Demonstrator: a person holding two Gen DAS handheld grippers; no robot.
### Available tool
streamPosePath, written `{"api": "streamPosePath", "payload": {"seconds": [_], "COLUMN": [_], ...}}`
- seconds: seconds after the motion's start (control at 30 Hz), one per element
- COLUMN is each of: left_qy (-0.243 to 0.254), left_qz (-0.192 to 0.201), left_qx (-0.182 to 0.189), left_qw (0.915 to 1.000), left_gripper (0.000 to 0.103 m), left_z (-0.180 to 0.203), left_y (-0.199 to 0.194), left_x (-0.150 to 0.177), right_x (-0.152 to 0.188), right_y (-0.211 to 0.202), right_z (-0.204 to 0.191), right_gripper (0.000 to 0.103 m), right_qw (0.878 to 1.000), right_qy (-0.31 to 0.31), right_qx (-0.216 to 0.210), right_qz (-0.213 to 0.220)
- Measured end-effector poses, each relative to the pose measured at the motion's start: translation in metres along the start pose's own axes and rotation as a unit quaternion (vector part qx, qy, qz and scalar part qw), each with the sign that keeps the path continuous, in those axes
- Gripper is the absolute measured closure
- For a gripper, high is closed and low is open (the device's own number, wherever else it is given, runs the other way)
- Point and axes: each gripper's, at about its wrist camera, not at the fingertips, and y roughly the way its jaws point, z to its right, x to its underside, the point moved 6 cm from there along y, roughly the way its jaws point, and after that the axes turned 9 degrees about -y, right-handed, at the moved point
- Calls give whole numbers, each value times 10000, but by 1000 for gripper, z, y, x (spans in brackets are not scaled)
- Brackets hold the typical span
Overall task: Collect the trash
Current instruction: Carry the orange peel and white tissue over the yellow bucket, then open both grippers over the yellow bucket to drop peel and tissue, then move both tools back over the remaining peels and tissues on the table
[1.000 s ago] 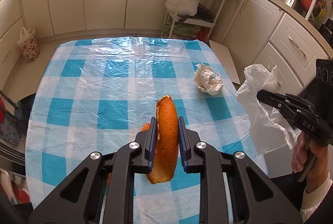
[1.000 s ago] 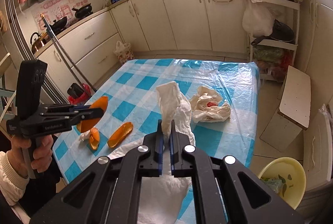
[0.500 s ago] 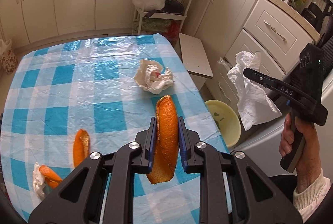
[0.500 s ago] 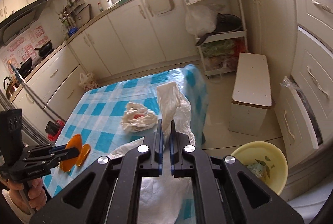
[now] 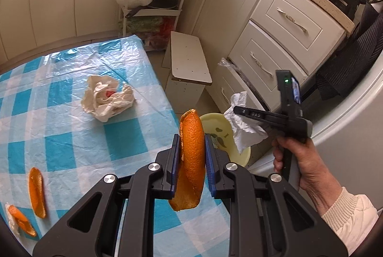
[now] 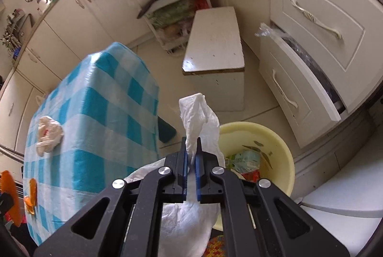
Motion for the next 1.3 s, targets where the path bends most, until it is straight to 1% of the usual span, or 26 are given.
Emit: {"api": "streamPosePath", "payload": {"seconds": [0.1, 0.13, 0.17, 0.23, 0.33, 0.4, 0.47, 0.53, 0.57, 0.6, 0.67, 0.73, 0.8, 0.87, 0.9, 0.97, 1.0, 1.03, 1.07, 1.1, 1.2, 1.27, 1.3], "left_qy": [-2, 3, 8, 35, 102, 135, 150, 157, 164, 190, 222, 257, 272, 244, 215, 137, 123, 141, 181, 244, 341, 245, 160], "left_qz": [-84, -114, -141, -214, -321, -392, -458, -545, -588, -634, -734, -857, -973, -1107, -1137, -1205, -1176, -1115, -1027, -909, -576, -343, -213], "left_qx": [90, 108, 124, 165, 217, 252, 292, 340, 335, 317, 286, 226, 149, 37, -29, -64, -94, -136, -181, -254, -551, -706, -766], "left_qw": [9999, 9999, 9998, 9996, 9992, 9988, 9984, 9978, 9976, 9973, 9966, 9957, 9948, 9935, 9933, 9926, 9929, 9936, 9944, 9952, 9962, 9966, 9967], "left_gripper": [84, 84, 84, 84, 84, 84, 84, 84, 84, 84, 84, 84, 84, 83, 81, 71, 68, 59, 52, 50, 38, 26, 23], "left_z": [10, 14, 17, 25, 39, 47, 55, 64, 68, 73, 83, 94, 103, 110, 111, 114, 115, 115, 116, 116, 108, 99, 92], "left_y": [12, 17, 22, 32, 46, 55, 65, 76, 83, 91, 108, 129, 149, 170, 178, 188, 189, 187, 184, 178, 160, 143, 133], "left_x": [-1, -1, -1, 0, 3, 5, 6, 9, 10, 12, 15, 17, 18, 19, 19, 18, 18, 17, 17, 16, 13, 10, 8], "right_x": [7, 9, 11, 15, 18, 17, 8, -5, -12, -20, -29, -34, -35, -38, -38, -38, -39, -40, -42, -43, -44, -45, -45], "right_y": [22, 28, 33, 42, 47, 41, 26, -4, -18, -41, -75, -106, -122, -124, -124, -123, -123, -124, -124, -126, -129, -129, -129], "right_z": [15, 18, 22, 27, 35, 42, 48, 53, 55, 53, 47, 38, 31, 33, 35, 38, 39, 40, 41, 41, 36, 32, 29], "right_gripper": [96, 93, 78, 56, 55, 55, 54, 53, 50, 48, 34, 29, 29, 29, 29, 29, 29, 29, 29, 28, 24, 22, 21], "right_qw": [9995, 9992, 9988, 9980, 9961, 9955, 9956, 9942, 9932, 9912, 9868, 9807, 9755, 9731, 9723, 9714, 9709, 9702, 9696, 9688, 9676, 9670, 9668], "right_qy": [64, 84, 122, 215, 349, 539, 788, 1071, 1131, 1146, 1032, 776, 528, 436, 442, 494, 515, 511, 494, 469, 403, 346, 283], "right_qx": [89, 115, 133, 121, 259, 264, 177, 46, 18, 13, 124, 298, 502, 655, 709, 725, 725, 736, 753, 788, 928, 982, 1007], "right_qz": [-292, -377, -449, -582, -770, -735, -479, 34, 288, 667, 1244, 1770, 2078, 2166, 2182, 2205, 2224, 2250, 2275, 2302, 2312, 2327, 2331]}}
